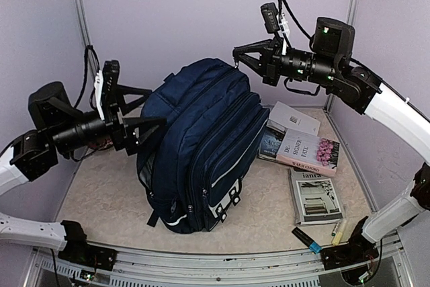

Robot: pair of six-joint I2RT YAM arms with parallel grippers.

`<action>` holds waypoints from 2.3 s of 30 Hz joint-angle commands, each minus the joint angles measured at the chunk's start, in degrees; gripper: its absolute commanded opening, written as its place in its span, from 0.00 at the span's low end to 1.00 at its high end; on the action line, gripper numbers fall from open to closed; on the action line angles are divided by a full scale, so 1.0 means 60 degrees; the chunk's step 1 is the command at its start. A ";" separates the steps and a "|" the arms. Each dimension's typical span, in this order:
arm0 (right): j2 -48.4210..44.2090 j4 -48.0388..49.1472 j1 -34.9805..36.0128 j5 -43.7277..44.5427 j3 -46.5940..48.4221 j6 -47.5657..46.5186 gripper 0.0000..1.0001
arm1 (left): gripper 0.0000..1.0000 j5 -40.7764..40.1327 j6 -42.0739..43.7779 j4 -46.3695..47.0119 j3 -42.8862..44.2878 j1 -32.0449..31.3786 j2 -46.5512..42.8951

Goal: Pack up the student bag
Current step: Hold the largest pocket of the student bag, then unzip the largest pocket of the student bag, then pick up the book from the corner of the board.

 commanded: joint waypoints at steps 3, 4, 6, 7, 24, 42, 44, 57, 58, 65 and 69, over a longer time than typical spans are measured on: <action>0.0238 0.0656 0.0397 0.0152 0.0507 -0.0134 0.00 | 0.99 -0.1144 0.0716 -0.1251 0.3081 0.0025 0.1678; 0.0244 0.0701 0.0460 0.0228 0.0469 -0.0114 0.00 | 0.99 -0.0777 0.0769 -0.1632 0.3414 0.0029 0.2276; 0.0234 0.0860 0.0591 0.0416 0.0354 -0.0145 0.00 | 0.99 0.0408 0.0797 -0.2148 0.3835 0.0002 0.2933; 0.0231 0.0906 0.0646 0.0486 0.0302 -0.0172 0.00 | 0.99 0.0737 0.0759 -0.2196 0.3915 -0.0025 0.3140; -0.0348 0.0499 0.0706 0.1660 -0.0294 -0.0604 0.00 | 0.00 0.0276 0.1350 -0.1379 0.3704 0.0425 0.2778; -0.1246 0.3865 -0.3806 -0.1139 -0.6707 0.2351 0.00 | 0.00 0.0170 0.1422 0.0471 0.3000 0.0432 0.0066; -0.0812 0.4300 -0.3827 -0.1251 -0.7082 0.2577 0.00 | 0.00 0.0033 0.1284 0.0612 0.3007 0.0432 -0.0107; 0.0565 0.3908 -0.3885 -0.1368 -0.6669 0.2713 0.00 | 0.00 -0.1363 0.1563 0.0234 0.2834 0.0432 0.0199; 0.0479 0.3479 -0.3885 -0.1136 -0.6498 0.2604 0.00 | 0.00 -0.1662 0.1763 0.0187 0.2896 0.0432 0.0363; -0.0590 0.0624 -0.4391 0.1732 -0.5728 0.2572 0.23 | 0.00 -0.4042 0.3370 0.0192 0.4021 0.0303 0.1969; -0.1387 -0.0315 -0.5815 0.3070 -0.6360 0.3714 0.78 | 0.00 -0.4642 0.3497 0.0100 0.4878 0.0380 0.2659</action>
